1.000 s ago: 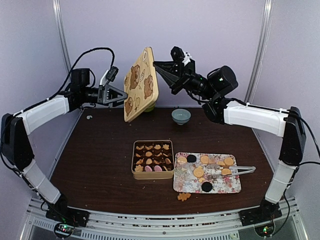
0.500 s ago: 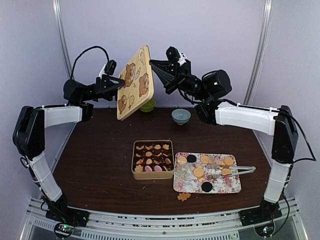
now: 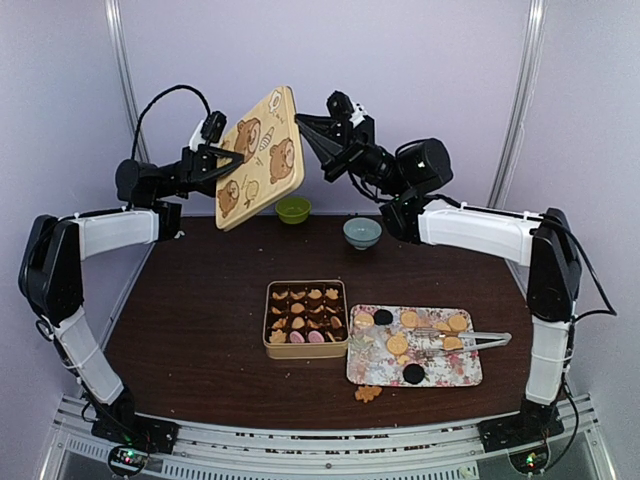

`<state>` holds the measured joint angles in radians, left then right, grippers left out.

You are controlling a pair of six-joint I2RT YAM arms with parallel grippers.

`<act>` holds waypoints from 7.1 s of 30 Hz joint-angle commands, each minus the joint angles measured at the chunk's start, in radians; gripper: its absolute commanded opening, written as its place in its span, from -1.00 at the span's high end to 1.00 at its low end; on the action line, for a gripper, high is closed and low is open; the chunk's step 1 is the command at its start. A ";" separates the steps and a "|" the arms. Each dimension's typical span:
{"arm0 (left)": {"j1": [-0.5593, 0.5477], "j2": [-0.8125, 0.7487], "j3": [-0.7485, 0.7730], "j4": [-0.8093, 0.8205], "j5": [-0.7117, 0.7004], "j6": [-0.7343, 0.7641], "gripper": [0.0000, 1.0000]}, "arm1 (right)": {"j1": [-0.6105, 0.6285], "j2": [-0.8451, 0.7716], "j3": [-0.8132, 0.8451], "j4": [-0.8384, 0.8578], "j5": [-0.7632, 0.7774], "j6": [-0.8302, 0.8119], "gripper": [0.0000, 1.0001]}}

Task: Pack the cookies
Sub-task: Pass from the right arm to the left, then pass from the left arm to the right, then place the box lid on the packing box, then rotate the box lid on the packing box.

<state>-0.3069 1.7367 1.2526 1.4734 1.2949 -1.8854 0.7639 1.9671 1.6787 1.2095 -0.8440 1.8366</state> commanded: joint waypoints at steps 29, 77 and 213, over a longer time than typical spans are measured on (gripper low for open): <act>-0.009 0.051 0.048 0.064 0.048 -0.015 0.96 | -0.110 -0.282 -0.277 -0.751 -0.192 -0.693 -0.30; 0.126 -0.204 0.171 -2.305 -0.701 2.045 -0.96 | -0.137 -0.279 -0.610 -0.662 -0.176 -0.564 1.00; -0.210 0.020 -0.059 -2.226 -0.689 2.351 -0.45 | -0.075 0.160 0.144 -2.062 0.428 -1.429 0.43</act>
<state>-0.5049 1.7798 1.1957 -0.7506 0.5846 0.4397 0.6895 2.1067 1.7824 -0.8299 -0.4435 0.4168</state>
